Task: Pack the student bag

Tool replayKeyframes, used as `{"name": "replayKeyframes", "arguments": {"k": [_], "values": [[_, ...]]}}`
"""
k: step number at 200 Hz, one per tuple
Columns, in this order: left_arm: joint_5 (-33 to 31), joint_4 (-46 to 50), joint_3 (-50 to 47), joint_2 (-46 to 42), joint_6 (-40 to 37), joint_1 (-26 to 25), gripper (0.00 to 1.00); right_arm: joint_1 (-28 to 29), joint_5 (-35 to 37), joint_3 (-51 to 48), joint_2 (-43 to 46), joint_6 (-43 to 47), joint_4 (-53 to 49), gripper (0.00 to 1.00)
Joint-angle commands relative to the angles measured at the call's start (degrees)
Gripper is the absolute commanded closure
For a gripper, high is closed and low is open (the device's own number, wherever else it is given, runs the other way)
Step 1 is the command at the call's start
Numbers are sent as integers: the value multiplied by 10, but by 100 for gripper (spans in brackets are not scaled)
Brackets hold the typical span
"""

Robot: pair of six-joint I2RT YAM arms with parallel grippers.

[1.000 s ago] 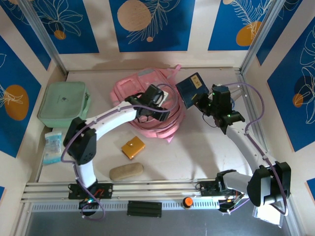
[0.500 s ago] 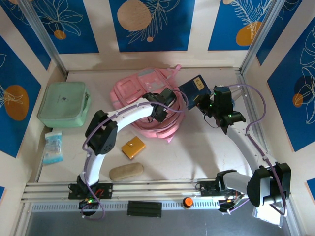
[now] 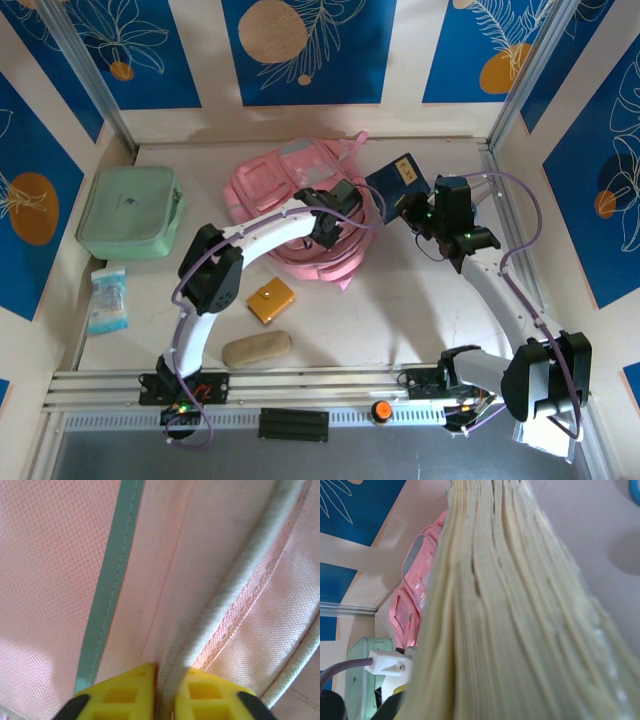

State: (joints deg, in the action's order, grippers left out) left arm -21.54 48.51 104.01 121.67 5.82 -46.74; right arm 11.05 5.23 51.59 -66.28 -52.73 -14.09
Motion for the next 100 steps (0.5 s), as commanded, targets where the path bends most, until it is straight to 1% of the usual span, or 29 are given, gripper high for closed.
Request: {"name": "replayKeyframes", "arguments": {"k": [1, 32, 64, 82, 100], "values": [[-20, -3, 13, -52, 9, 3, 92, -6, 23, -6, 24, 7, -2, 100], [-32, -23, 4, -93, 13, 10, 100, -9, 41, -12, 48, 6, -26, 100], [-38, -53, -4, -134, 25, 26, 100, -11, 52, -31, 81, 4, -63, 100], [-29, -75, -6, -152, 28, 34, 100, -11, 35, -44, 94, 3, -77, 100], [-19, -96, -4, -163, 28, 42, 100, -9, -8, -59, 97, 2, -70, 100]]}}
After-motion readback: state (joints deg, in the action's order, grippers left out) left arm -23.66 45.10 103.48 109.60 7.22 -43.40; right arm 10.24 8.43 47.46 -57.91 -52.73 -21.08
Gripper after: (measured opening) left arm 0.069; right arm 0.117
